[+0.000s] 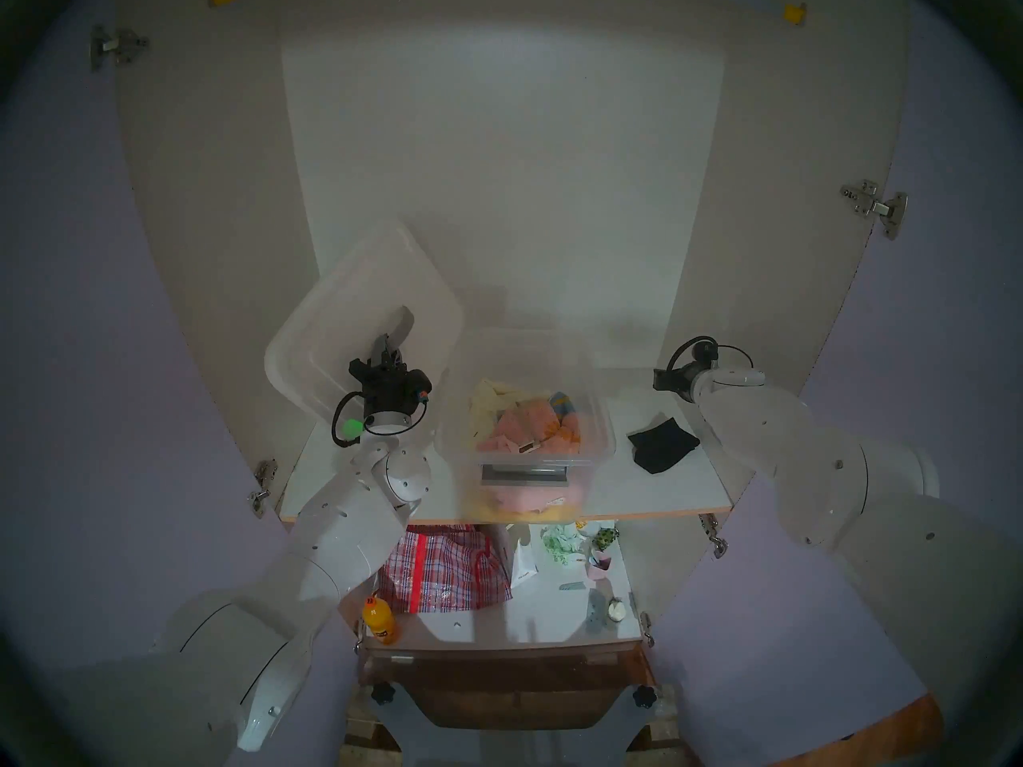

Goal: Take socks out of the storage bin, place them on top of the cabinet, and put the lid back on the bin

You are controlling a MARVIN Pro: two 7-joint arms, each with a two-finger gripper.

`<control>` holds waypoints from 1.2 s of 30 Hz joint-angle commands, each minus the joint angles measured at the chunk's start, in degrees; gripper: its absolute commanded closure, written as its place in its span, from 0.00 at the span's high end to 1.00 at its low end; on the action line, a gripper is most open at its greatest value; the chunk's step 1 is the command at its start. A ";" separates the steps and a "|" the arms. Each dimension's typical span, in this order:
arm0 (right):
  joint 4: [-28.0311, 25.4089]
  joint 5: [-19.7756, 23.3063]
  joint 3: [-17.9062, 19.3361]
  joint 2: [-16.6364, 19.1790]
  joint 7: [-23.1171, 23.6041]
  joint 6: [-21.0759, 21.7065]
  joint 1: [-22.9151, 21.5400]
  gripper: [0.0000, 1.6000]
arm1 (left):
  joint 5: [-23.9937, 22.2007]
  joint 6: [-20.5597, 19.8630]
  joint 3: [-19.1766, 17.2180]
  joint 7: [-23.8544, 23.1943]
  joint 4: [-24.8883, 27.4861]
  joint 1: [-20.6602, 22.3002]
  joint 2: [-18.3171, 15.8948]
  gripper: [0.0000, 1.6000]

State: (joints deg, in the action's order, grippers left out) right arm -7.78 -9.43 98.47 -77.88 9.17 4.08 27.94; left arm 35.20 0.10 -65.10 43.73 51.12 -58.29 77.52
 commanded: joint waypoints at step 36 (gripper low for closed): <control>-1.19 -0.06 -0.07 0.12 0.01 -0.85 -1.88 1.00 | -33.86 -40.18 -10.84 -20.74 32.38 1.32 17.10 0.00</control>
State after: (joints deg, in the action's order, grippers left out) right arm -7.78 -9.43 98.48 -77.90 9.13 4.09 27.94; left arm 1.45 -38.12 -77.14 21.37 78.43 -56.87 91.26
